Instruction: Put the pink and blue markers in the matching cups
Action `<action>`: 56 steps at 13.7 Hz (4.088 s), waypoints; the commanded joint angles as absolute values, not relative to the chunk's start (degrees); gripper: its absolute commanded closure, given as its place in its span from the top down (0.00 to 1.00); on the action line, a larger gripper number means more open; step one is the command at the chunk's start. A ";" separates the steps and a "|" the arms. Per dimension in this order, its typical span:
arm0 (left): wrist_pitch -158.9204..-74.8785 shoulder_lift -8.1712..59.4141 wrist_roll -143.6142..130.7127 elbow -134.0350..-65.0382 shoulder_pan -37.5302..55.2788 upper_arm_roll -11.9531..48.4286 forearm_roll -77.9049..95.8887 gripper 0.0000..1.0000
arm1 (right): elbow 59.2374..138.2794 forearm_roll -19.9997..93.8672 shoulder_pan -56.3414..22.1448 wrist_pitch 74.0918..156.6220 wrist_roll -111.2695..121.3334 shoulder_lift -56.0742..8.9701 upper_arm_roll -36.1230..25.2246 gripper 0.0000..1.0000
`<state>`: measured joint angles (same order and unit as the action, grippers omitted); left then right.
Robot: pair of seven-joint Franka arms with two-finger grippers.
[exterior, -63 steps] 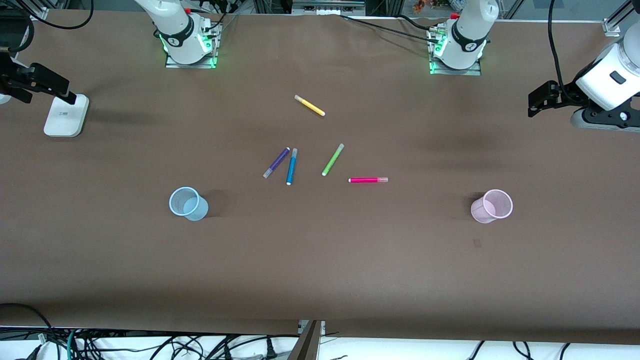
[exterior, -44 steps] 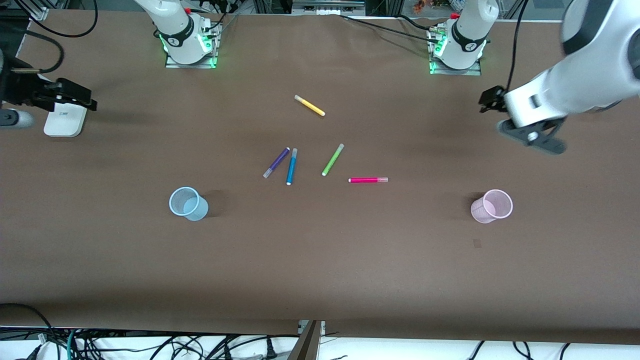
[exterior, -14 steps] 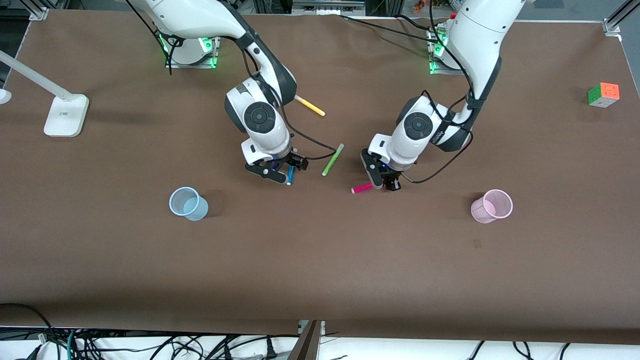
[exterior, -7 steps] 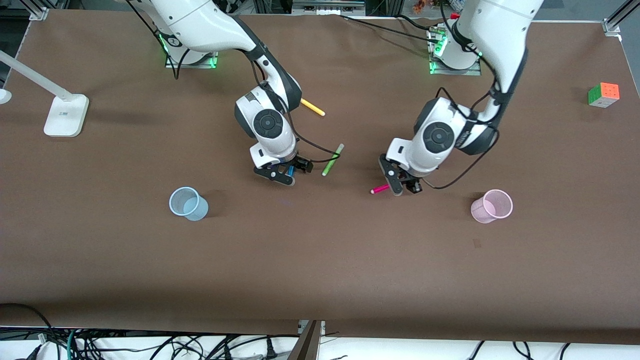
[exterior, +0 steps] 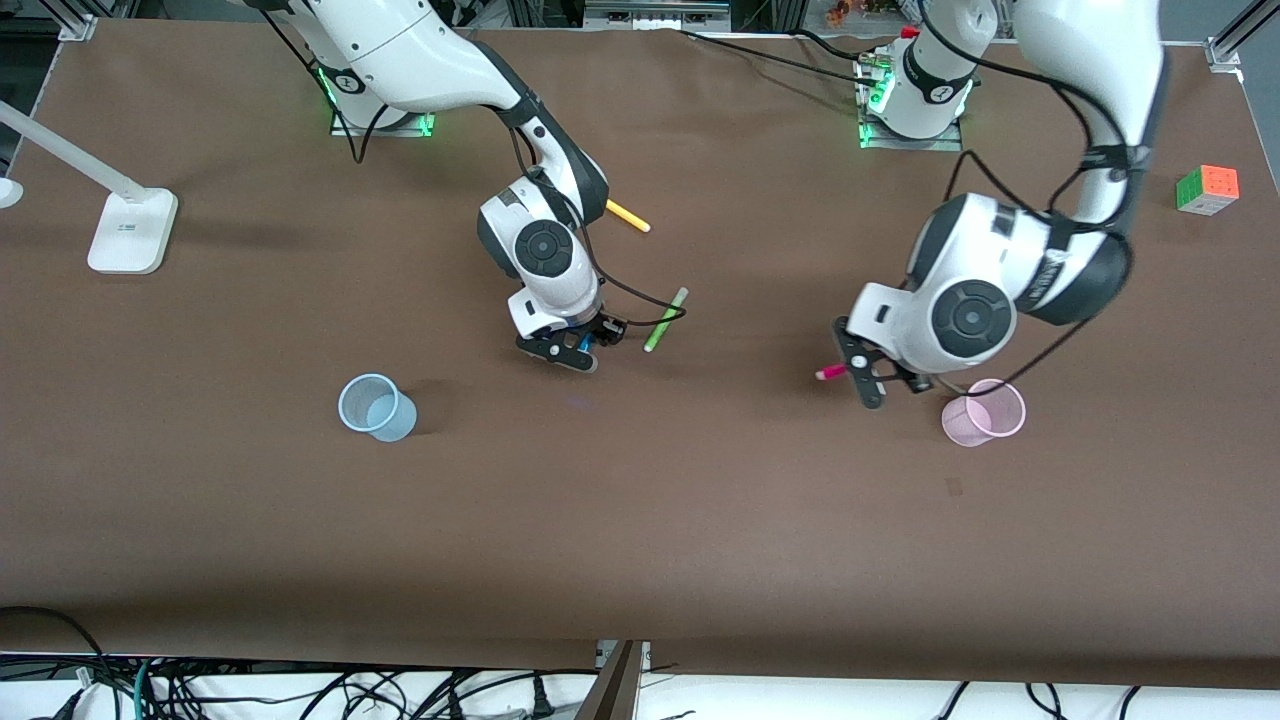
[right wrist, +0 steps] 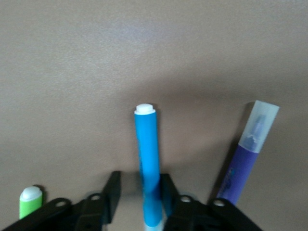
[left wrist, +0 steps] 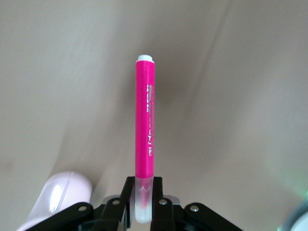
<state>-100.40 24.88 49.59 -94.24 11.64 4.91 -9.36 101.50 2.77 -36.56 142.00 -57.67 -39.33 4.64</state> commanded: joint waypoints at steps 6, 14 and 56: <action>-83.23 27.94 51.50 -85.78 9.49 5.10 -38.03 0.00 | 98.54 3.08 -35.17 125.90 -56.08 -30.51 0.09 0.00; -84.11 35.67 40.09 -86.31 10.02 5.10 -54.40 0.00 | 83.06 20.27 -14.45 95.03 -31.14 -27.69 -1.06 0.00; -90.79 -3.78 1.23 -99.23 1.41 -2.02 -0.53 1.00 | 61.52 1.41 -0.35 61.52 1.39 -15.38 -1.23 0.99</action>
<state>-90.40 -3.16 1.73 -98.63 1.53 -1.80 -1.21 60.35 3.35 -0.16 61.69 -3.27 -15.63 -0.95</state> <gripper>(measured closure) 0.000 0.004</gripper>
